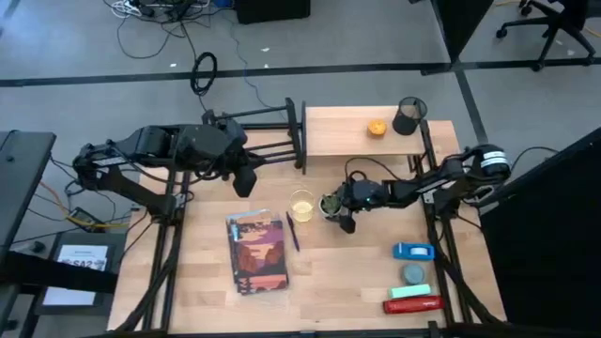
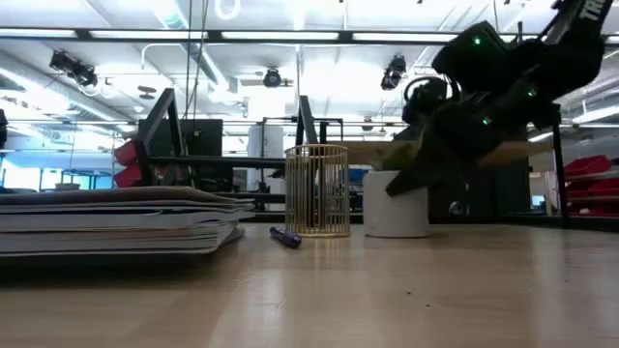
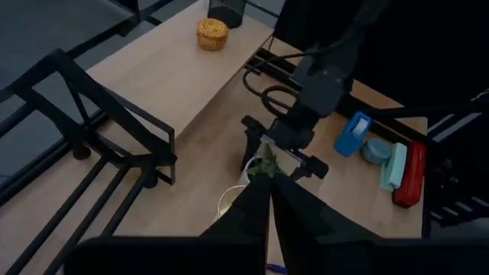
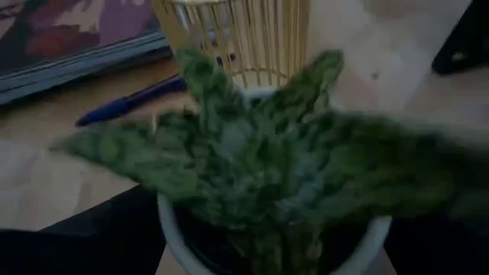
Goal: Stock shelves
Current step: Remove the white potted plant from the shelf, then remove the yellow scented candle from the shelf
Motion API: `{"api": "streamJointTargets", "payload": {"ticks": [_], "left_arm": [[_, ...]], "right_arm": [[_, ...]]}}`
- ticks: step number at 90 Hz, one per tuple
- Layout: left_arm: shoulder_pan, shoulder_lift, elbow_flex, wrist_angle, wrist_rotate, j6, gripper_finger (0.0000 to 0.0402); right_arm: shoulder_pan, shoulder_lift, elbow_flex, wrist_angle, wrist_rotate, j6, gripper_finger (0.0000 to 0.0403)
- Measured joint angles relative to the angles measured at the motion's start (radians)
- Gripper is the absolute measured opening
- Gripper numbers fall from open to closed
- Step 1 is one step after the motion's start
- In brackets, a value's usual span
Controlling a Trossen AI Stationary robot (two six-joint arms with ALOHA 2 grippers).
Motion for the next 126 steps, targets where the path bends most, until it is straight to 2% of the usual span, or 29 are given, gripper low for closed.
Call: {"api": "streamJointTargets", "payload": {"ticks": [21, 32, 46, 56, 69, 76, 86, 94, 108, 126], "left_arm": [[0.0, 0.0, 0.0, 0.0, 0.0, 0.0, 0.0], [0.0, 0.0, 0.0, 0.001, 0.0, 0.0, 0.0], [0.0, 0.0, 0.0, 0.004, 0.0, 0.0, 0.0], [0.0, 0.0, 0.0, 0.006, -0.001, 0.0, 0.0], [0.0, 0.0, 0.0, 0.012, -0.002, 0.004, 0.0], [0.0, 0.0, 0.0, 0.017, -0.004, 0.027, 0.0], [0.0, 0.0, 0.0, 0.017, -0.018, 0.051, 0.0], [0.0, 0.0, 0.0, 0.017, -0.025, 0.052, 0.0], [0.0, 0.0, 0.0, 0.016, -0.026, 0.077, 0.0], [0.001, 0.0, 0.0, 0.014, -0.027, 0.076, 0.0]], "right_arm": [[0.002, -0.13, 0.0, -0.225, 0.0, -0.009, 0.0376], [0.006, -0.239, 0.0, -0.409, 0.001, -0.01, 0.0375], [0.006, -0.411, 0.005, -0.696, -0.029, 0.095, 0.0375], [0.006, -0.525, 0.085, -0.888, -0.064, 0.126, 0.0375], [0.006, -0.603, 0.237, -0.95, -0.073, 0.105, 0.0375], [-0.008, -0.614, 0.303, -0.957, 0.034, 0.114, 0.0375], [-0.035, -0.615, 0.336, -0.962, 0.318, 0.163, 0.0375], [-0.051, -0.605, 0.33, -0.965, 0.506, 0.21, 0.0375], [-0.056, -0.569, 0.286, -0.976, 0.684, 0.255, 0.0375], [-0.06, -0.5, 0.246, -0.983, 0.881, 0.484, 0.0375]]}}
